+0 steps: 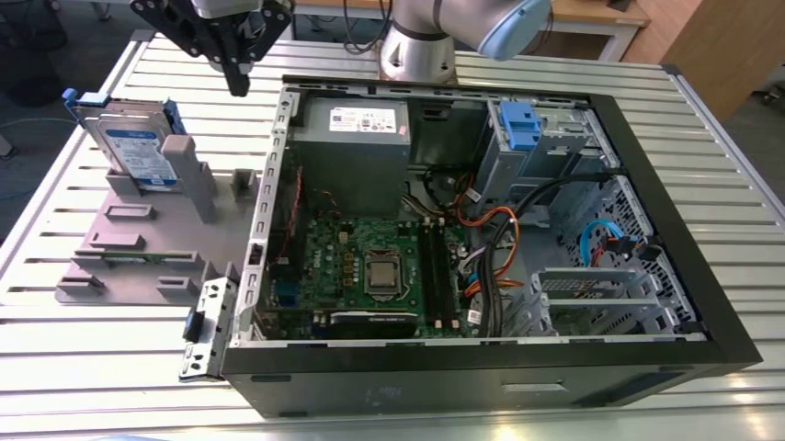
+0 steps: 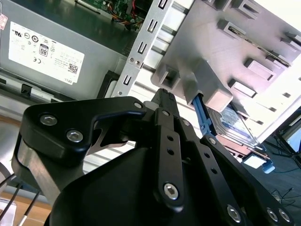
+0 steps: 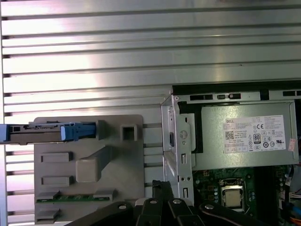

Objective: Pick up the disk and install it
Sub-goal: 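Reach for the disk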

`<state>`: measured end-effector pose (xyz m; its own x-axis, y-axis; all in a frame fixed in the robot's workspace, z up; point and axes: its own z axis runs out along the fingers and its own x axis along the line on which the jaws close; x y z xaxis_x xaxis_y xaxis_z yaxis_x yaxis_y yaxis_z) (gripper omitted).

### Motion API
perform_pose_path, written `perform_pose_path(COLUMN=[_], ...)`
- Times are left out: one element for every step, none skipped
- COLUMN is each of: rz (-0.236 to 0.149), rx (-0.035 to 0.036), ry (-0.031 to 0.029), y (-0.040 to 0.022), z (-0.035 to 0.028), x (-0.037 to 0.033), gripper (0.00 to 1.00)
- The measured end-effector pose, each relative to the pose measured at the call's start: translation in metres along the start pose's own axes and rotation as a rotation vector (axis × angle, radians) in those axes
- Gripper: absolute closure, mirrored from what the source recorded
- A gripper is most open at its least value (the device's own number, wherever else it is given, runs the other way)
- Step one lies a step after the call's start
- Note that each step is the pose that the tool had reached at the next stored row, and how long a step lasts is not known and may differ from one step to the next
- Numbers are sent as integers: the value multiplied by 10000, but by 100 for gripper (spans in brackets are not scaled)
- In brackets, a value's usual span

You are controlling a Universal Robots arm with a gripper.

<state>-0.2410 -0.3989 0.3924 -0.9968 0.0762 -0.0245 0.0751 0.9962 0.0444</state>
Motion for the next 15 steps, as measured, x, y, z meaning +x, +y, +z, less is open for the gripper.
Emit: perform_pose_path(rz=[0, 0, 0, 0, 0, 0, 0, 0, 0, 0, 0, 0, 0, 0, 0], rx=[0, 0, 0, -1, 0, 0, 0, 0, 0, 1, 1, 0, 0, 0, 0], ry=[0, 1, 0, 0, 0, 0, 0, 0, 0, 1, 0, 0, 0, 0, 0], y=[0, 0, 0, -1, -1, -1, -1, -1, -1, -1, -1, -2, -2, -3, -4], z=[0, 0, 0, 0, 0, 0, 0, 0, -1, -1, -1, 0, -1, -1, -1], x=[2, 4, 6, 8, 10, 12, 14, 16, 18, 20, 21, 23, 25, 40, 52], gripper=[89, 89, 89, 89, 89, 89, 89, 89, 89, 89, 89, 89, 89, 89, 89])
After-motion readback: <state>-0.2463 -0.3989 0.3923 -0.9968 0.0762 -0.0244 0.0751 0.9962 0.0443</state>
